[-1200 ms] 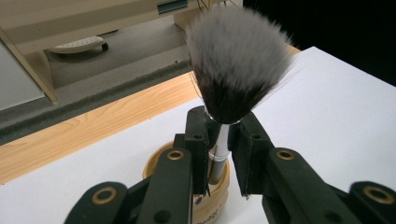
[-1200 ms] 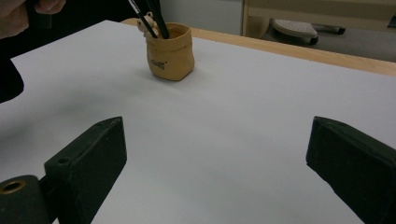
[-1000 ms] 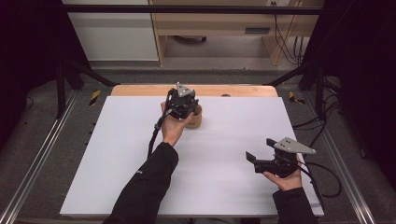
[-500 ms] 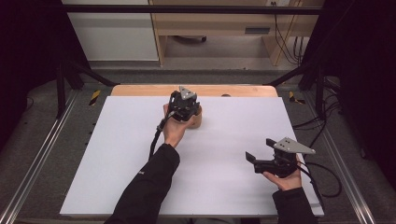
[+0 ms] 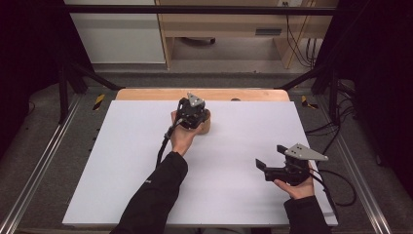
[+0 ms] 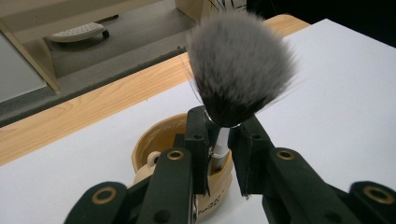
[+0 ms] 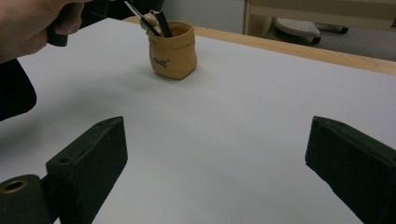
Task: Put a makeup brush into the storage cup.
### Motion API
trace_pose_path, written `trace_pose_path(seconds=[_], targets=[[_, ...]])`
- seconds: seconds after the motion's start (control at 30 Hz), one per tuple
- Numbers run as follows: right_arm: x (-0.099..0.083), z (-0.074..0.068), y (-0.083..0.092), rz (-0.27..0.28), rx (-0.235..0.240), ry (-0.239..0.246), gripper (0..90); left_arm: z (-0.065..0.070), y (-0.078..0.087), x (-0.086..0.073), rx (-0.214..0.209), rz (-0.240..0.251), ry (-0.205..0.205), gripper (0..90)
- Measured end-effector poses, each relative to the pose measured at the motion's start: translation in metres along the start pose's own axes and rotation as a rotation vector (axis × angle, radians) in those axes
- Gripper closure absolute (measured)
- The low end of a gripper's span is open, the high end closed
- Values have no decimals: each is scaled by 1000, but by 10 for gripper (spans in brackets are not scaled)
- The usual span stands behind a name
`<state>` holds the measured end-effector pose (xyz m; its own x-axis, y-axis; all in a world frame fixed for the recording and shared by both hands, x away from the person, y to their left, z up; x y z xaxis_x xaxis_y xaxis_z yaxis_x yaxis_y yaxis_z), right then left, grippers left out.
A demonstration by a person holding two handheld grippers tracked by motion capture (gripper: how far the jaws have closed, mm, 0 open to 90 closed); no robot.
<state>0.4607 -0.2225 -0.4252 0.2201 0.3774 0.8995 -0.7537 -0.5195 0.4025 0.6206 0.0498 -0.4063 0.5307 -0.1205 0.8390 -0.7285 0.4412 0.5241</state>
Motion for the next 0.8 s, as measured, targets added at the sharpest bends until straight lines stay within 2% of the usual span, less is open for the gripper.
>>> trace_pose_path(seconds=[0.33,0.6,0.8], targets=[[0,0,0,-1,3,3,61,-1,-5,-5,7,-32,-6,770],[0,0,0,1,2,4,61,-2,-3,-7,-11,-38,-4,757],[1,0,1,2,2,1,60,-2,6,-4,-48,-14,2,603]])
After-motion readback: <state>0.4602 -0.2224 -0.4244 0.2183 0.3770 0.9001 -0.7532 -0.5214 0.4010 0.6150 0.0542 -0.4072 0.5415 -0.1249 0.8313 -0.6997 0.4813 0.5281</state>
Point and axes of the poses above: each handheld gripper's, and its own axes: y roughly backward along the jaws, x roughly out of its top, z roughly to its right, the point moved 4 cm from there along -y, roughly forward along the jaws, and after that the axes turned 15 degrees about y, right-handed, at the moved point
